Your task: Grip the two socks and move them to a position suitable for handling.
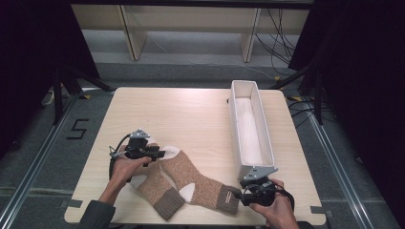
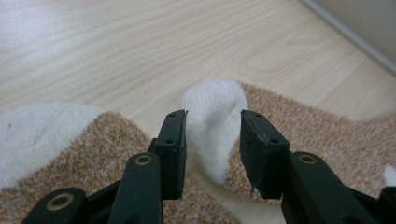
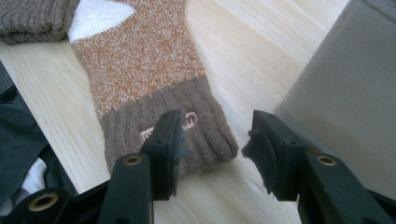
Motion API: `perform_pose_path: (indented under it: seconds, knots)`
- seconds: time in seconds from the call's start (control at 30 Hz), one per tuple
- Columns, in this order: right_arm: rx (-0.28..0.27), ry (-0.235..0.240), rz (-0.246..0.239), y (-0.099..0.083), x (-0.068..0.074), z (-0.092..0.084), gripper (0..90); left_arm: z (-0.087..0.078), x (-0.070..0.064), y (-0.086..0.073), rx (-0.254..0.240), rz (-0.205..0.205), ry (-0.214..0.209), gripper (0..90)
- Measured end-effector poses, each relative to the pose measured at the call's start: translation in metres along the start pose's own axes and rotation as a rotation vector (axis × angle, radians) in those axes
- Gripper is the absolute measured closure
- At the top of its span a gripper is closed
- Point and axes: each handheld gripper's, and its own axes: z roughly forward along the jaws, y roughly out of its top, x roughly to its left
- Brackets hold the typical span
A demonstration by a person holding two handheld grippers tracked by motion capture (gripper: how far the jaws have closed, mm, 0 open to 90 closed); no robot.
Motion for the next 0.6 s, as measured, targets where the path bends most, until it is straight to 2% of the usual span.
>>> perform_pose_path:
  seconds: [0.07,0.1,0.13,0.27,0.3,0.33,0.4,0.43,0.57,0.6]
  knots:
    - [0.007,0.003,0.019,0.0,0.0,0.0,52.8,0.004,-0.002,0.0,0.033,0.0,0.003,56.3]
    - [0.007,0.004,0.02,0.0,0.0,0.0,52.5,0.006,-0.003,0.0,0.05,-0.006,-0.006,55.0]
    - [0.009,0.006,0.014,0.0,0.0,0.0,51.9,0.008,-0.005,-0.001,0.066,-0.013,0.002,53.8]
    - [0.027,0.004,0.004,-0.001,-0.002,0.002,49.7,0.014,-0.007,-0.003,0.095,-0.007,0.002,49.7]
    - [0.025,0.006,0.022,-0.002,-0.001,0.004,49.4,0.015,-0.007,-0.003,0.106,-0.002,-0.002,49.6]
    - [0.038,-0.004,0.009,-0.002,-0.002,0.005,48.4,0.016,-0.008,-0.004,0.105,-0.001,-0.005,50.3]
    - [0.033,-0.001,0.008,-0.003,-0.003,0.01,47.6,0.016,-0.008,-0.005,0.107,0.007,-0.014,56.4]
    - [0.055,0.006,0.016,-0.003,-0.004,0.01,47.0,0.016,-0.009,-0.005,0.103,0.013,-0.015,60.2]
    - [0.057,0.019,0.035,-0.004,-0.005,0.017,45.7,0.016,-0.007,-0.007,0.075,0.034,-0.015,74.7]
    - [0.079,0.028,0.046,-0.004,-0.006,0.018,46.2,0.016,-0.008,-0.007,0.067,0.044,-0.008,78.3]
